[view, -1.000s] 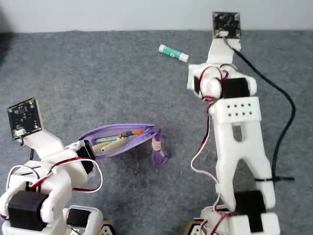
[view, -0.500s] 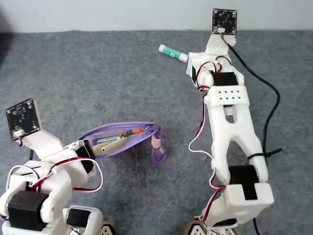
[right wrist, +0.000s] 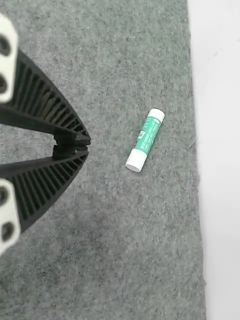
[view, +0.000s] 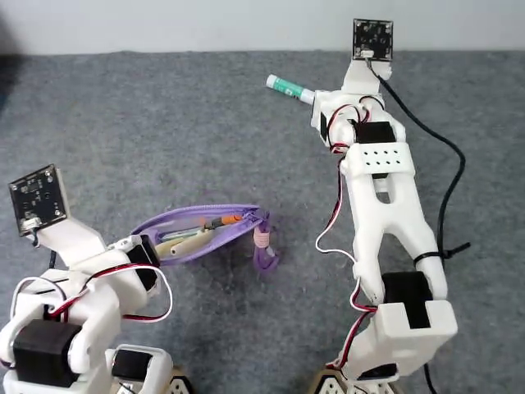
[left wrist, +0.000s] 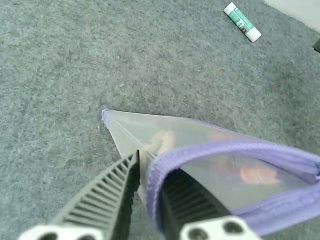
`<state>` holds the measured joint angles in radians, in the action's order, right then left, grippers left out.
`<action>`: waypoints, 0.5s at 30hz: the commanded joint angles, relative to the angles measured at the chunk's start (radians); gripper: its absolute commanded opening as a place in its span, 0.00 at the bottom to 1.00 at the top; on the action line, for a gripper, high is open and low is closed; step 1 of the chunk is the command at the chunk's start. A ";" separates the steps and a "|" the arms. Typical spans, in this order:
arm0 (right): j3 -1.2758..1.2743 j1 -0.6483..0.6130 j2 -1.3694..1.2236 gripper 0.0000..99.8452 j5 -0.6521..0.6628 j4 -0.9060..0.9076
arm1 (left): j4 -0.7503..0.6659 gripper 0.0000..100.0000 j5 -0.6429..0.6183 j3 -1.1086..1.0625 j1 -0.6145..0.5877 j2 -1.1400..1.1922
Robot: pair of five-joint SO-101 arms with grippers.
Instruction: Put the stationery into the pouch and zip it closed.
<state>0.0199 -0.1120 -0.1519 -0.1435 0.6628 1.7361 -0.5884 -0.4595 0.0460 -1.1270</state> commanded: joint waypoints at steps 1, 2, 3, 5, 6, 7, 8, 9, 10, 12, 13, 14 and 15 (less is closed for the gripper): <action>0.057 0.004 0.005 0.01 0.009 -0.033 | 0.017 0.01 -0.012 0.012 -0.009 -0.018; 0.057 0.004 0.005 0.01 0.009 -0.051 | 0.017 0.01 -0.012 0.012 -0.009 -0.018; 0.057 0.004 0.005 0.01 0.009 -0.073 | 0.017 0.01 -0.012 0.010 -0.009 -0.018; 0.057 0.005 0.002 0.01 0.009 -0.120 | 0.017 0.01 -0.012 0.010 -0.009 -0.018; 0.057 0.005 -0.005 0.01 0.011 -0.140 | 0.017 0.01 -0.012 0.010 -0.009 -0.018; 0.057 0.005 -0.018 0.01 0.029 -0.156 | 0.017 0.01 -0.012 0.010 -0.009 -0.018; 0.057 0.004 -0.030 0.01 0.060 -0.165 | 0.017 0.01 -0.012 0.010 -0.008 -0.018; 0.057 0.002 -0.042 0.01 0.086 -0.170 | 0.017 0.01 -0.012 0.010 -0.006 -0.018; 0.057 -0.004 -0.051 0.01 0.104 -0.168 | 0.017 0.01 -0.012 0.010 -0.006 -0.018; 0.057 -0.018 -0.061 0.01 0.107 -0.159 | 0.017 0.01 -0.012 0.010 -0.005 -0.018; 0.057 -0.019 -0.062 0.01 0.109 -0.156 | 0.017 0.01 -0.012 0.010 -0.006 -0.018; 0.060 -0.030 -0.062 0.01 0.109 -0.145 | 0.017 0.01 -0.011 0.012 -0.008 -0.018; 0.075 -0.038 -0.067 0.01 0.109 -0.125 | 0.017 0.01 -0.011 0.013 -0.008 -0.018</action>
<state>0.0199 -0.1243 -0.2286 -0.0483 0.5217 1.7361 -0.5884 -0.4595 0.0460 -1.1270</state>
